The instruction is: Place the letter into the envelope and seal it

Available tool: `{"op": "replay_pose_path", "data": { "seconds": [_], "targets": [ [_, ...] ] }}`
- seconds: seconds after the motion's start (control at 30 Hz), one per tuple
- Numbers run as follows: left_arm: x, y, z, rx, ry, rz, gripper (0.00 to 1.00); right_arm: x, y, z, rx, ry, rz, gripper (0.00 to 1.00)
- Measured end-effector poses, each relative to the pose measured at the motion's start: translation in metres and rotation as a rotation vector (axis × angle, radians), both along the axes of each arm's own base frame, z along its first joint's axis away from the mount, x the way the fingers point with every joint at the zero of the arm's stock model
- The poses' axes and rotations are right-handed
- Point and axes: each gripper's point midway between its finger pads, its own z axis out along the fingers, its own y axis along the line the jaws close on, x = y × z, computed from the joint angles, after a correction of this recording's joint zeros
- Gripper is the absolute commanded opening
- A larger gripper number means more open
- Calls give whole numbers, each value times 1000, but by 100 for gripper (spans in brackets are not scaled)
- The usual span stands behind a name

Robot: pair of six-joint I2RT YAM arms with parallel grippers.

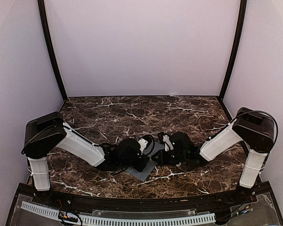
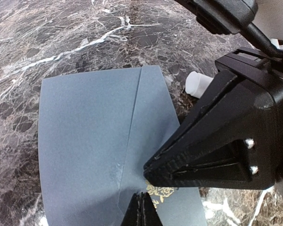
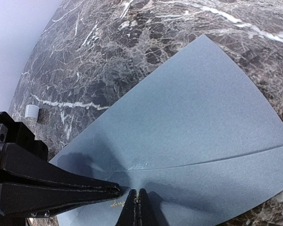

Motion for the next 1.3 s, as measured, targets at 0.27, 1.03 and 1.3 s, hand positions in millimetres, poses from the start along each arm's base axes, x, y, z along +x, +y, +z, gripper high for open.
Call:
{"op": "replay_pose_path", "data": {
  "seconds": [0.27, 1.03, 1.3],
  "targets": [
    [9, 8, -1, 49, -36, 9, 1, -14, 3, -1, -13, 24, -1, 0],
    [-12, 33, 29, 35, -14, -14, 2, -18, 33, 41, -42, -41, 27, 0],
    [-17, 30, 9, 57, 31, -9, 2, 0, 19, 15, -96, -14, 3, 0]
  ]
}}
